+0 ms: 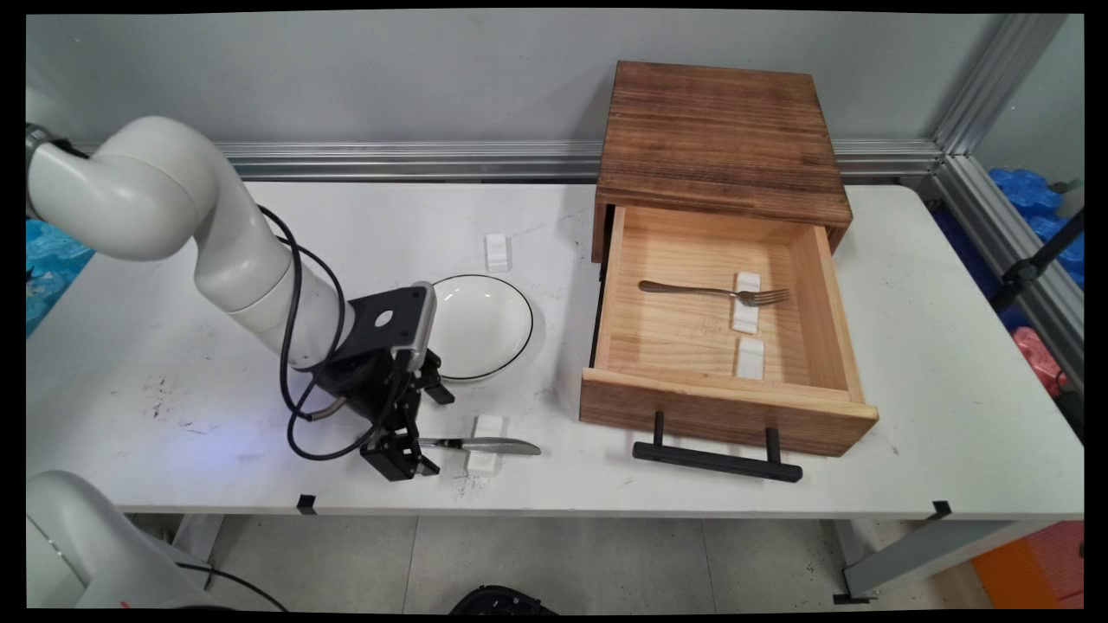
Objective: Pick up the knife from the right of the white plate
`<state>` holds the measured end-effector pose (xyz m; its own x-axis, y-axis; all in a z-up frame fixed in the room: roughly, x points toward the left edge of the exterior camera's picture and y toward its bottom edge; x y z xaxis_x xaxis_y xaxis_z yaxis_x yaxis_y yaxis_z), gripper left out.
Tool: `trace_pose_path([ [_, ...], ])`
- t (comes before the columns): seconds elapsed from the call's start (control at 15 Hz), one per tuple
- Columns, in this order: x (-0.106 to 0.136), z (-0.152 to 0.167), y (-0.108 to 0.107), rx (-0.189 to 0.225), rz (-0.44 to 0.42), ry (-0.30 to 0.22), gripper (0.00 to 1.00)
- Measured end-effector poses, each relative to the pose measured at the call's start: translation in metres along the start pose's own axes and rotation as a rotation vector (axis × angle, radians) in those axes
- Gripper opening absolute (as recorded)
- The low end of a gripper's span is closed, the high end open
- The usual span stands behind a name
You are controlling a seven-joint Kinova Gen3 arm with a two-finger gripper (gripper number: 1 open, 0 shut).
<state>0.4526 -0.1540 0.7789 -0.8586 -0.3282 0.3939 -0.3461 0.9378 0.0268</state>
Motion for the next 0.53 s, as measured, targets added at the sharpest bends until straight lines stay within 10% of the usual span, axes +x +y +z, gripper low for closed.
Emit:
trace_pose_path([
  [0.53, -0.0086, 0.0044, 0.0032, 0.005, 0.003, -0.018, 1.0],
])
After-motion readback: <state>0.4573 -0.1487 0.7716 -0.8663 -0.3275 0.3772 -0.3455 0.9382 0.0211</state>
